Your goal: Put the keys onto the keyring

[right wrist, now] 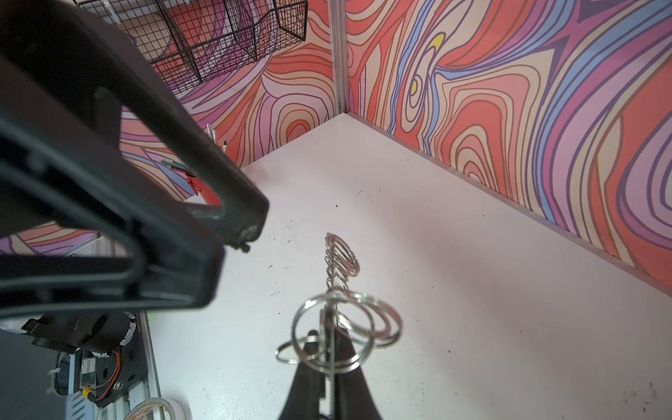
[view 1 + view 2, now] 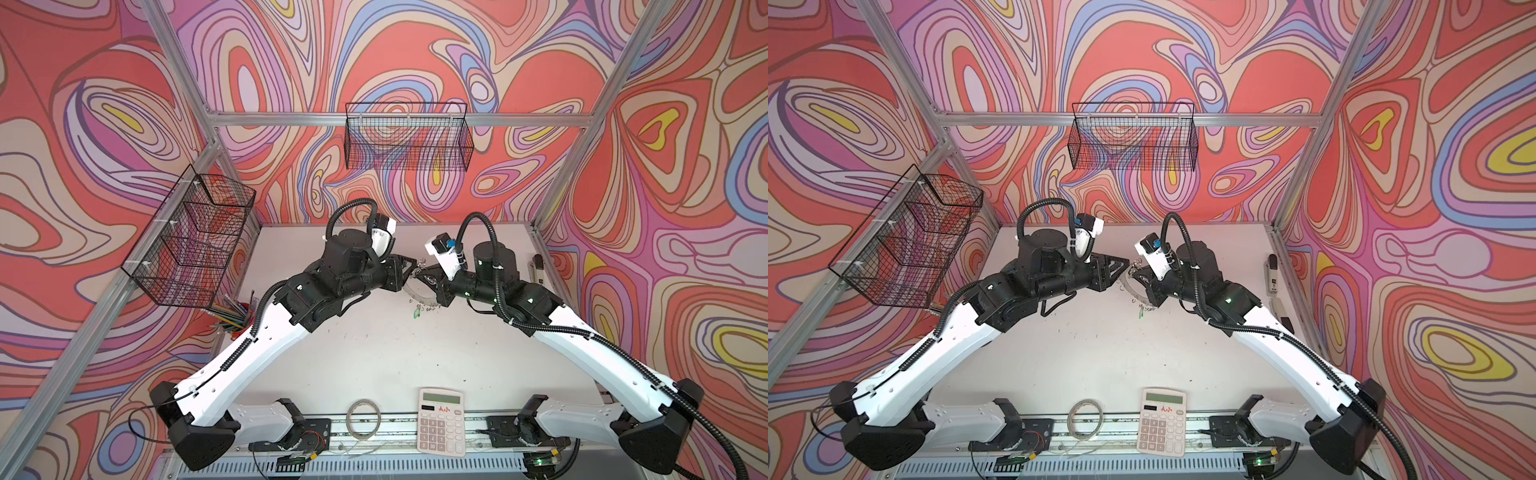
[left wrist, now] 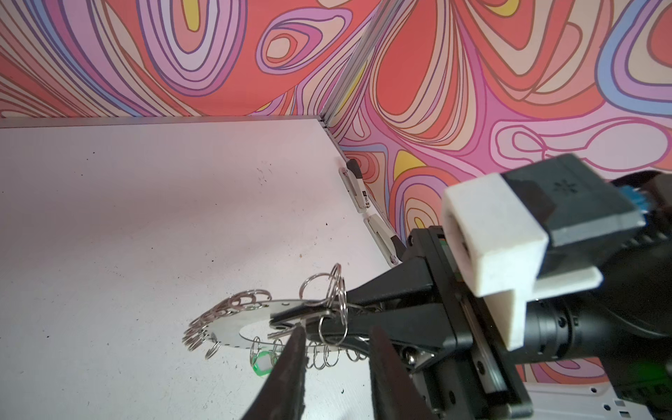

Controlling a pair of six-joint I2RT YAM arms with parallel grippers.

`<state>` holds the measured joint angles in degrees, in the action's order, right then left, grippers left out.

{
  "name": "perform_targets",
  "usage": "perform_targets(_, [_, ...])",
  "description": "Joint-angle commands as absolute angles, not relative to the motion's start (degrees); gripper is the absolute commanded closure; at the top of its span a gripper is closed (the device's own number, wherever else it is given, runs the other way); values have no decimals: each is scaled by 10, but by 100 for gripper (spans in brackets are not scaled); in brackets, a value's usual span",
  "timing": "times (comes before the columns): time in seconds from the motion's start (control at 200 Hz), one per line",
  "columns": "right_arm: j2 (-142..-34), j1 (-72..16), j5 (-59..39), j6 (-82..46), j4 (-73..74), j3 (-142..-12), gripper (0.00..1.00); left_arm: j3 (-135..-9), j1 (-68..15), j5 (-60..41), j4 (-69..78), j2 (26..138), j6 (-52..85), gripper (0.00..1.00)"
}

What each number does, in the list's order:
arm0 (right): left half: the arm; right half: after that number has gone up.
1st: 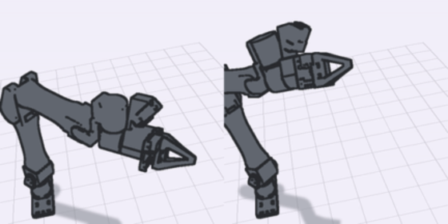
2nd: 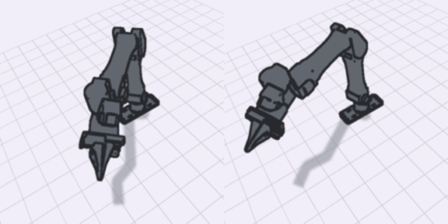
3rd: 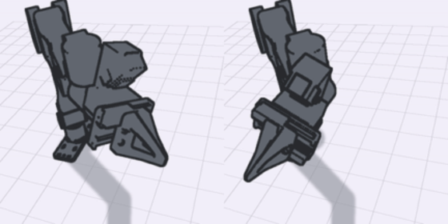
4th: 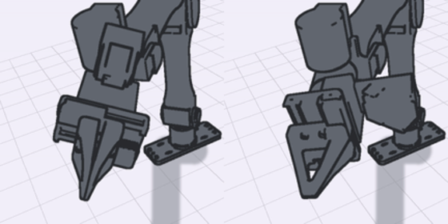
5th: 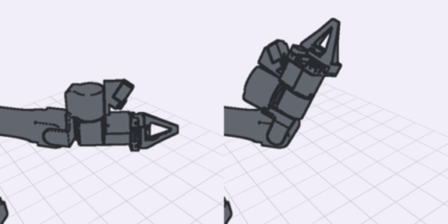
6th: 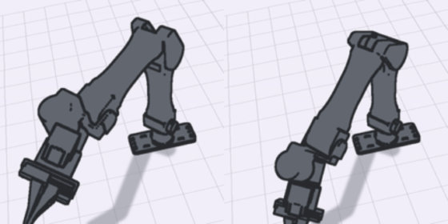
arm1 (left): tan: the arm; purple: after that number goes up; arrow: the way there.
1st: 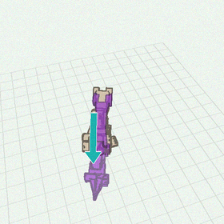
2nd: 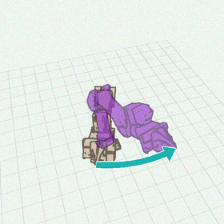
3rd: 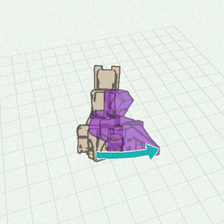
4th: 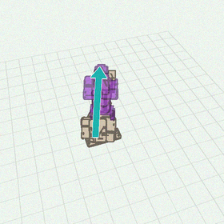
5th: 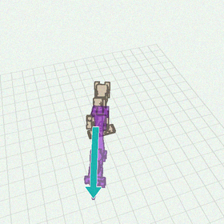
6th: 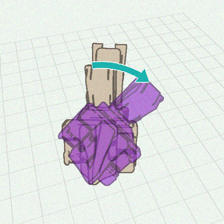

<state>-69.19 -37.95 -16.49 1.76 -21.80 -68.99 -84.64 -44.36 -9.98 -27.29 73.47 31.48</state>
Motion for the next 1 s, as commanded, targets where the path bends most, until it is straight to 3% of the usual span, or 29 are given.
perform_targets(0.0, [-686, -379, -164, 17, -204, -699, 100, -874, -440, -133, -281, 752, 305, 69])
perform_targets(0.841, [-691, -383, -161, 13, -199, -700, 100, -884, -438, -155, -293, 790, 309, 77])
perform_targets(0.997, [-692, -384, -163, 14, -199, -699, 100, -878, -434, -152, -281, 788, 313, 87])
